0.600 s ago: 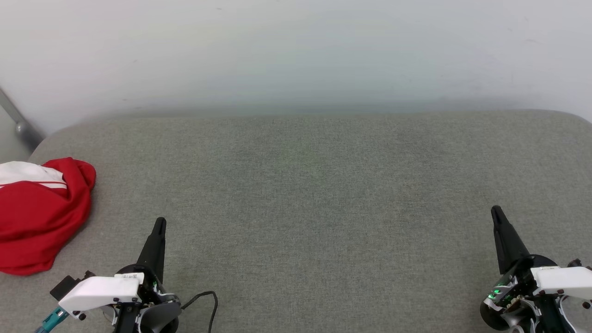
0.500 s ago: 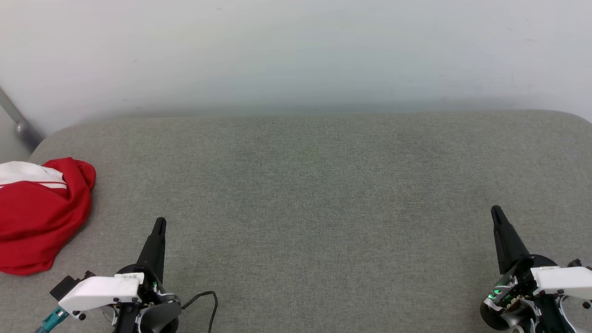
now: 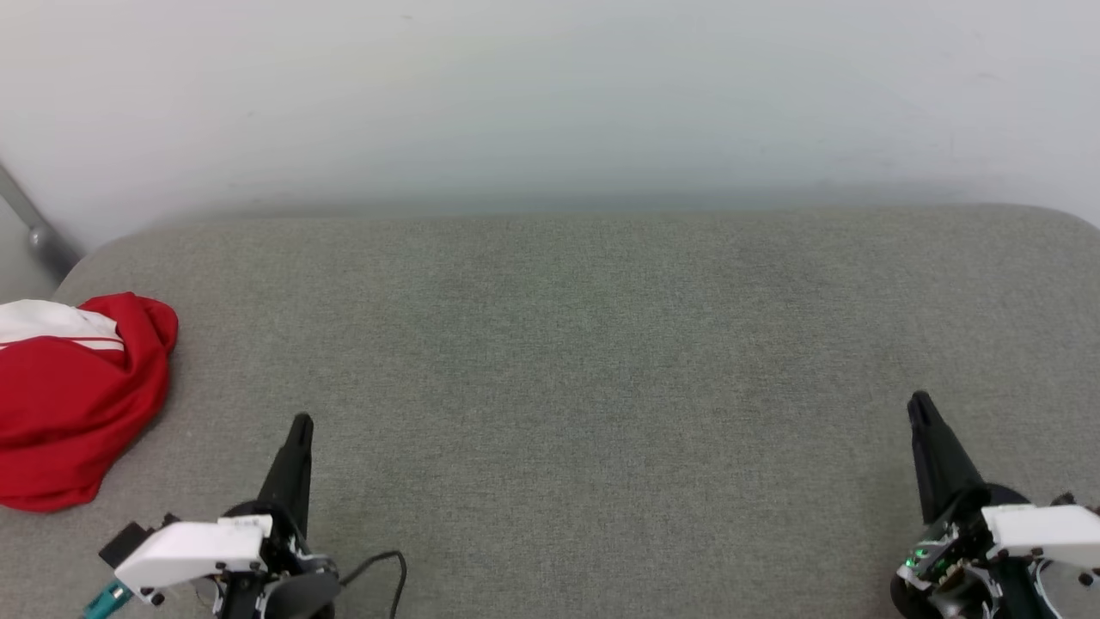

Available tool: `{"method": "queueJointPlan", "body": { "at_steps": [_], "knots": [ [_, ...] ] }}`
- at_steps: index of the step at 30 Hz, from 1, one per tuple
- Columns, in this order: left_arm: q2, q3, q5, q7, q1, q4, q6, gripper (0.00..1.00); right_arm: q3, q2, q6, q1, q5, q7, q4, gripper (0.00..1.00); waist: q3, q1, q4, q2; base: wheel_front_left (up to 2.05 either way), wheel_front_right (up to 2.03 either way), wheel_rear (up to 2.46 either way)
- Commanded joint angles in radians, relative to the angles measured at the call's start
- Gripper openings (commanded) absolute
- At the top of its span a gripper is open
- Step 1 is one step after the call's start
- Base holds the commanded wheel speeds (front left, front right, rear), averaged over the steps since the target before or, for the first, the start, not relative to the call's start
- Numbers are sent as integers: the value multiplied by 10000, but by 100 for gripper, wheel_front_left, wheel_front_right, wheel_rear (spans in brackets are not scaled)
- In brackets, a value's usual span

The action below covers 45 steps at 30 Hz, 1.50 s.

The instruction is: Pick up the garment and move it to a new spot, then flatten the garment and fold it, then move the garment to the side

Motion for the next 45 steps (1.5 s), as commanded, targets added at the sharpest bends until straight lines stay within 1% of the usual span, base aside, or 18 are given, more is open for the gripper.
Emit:
{"method": "queueJointPlan", "body": {
  "at_steps": [1,6,11,14,19,20,31,38,45],
  "knots": [
    [-8,-18,1,-5,59,82,0,100,6,2,0,64,-2,-5,83,100,1,0,0,0,0,0,0],
    [-22,-115,136,-200,261,2,0,100,42,5,0,272,-140,-202,113,100,4,0,-2,0,0,0,0],
    [-20,-63,696,-453,335,-199,48,100,-31,7,0,376,-654,-456,15,100,12,0,0,0,0,0,0],
    [-19,-62,1325,-598,344,-420,184,100,-109,7,0,431,-1202,-601,-106,100,20,0,4,0,0,0,0],
    [-18,-175,2404,-827,404,-874,567,100,-213,9,0,502,-2151,-829,-365,100,34,0,10,0,0,0,0],
    [-18,-175,2404,-827,404,-874,567,100,-213,9,0,502,-2151,-829,-365,100,34,0,10,0,0,0,0],
    [-15,-680,4954,-1292,635,-1519,1357,100,-9,11,0,767,-4903,-1295,-1283,100,50,0,13,0,0,0,0],
    [-12,-978,6538,-1563,726,-1717,1697,100,159,13,0,955,-6567,-1563,-1715,100,45,0,31,0,0,0,0],
    [67,-1273,7829,-1808,863,-1889,2027,100,334,15,-1,1138,-8009,-1812,-2028,100,43,0,33,0,0,0,0]
  ]
}}
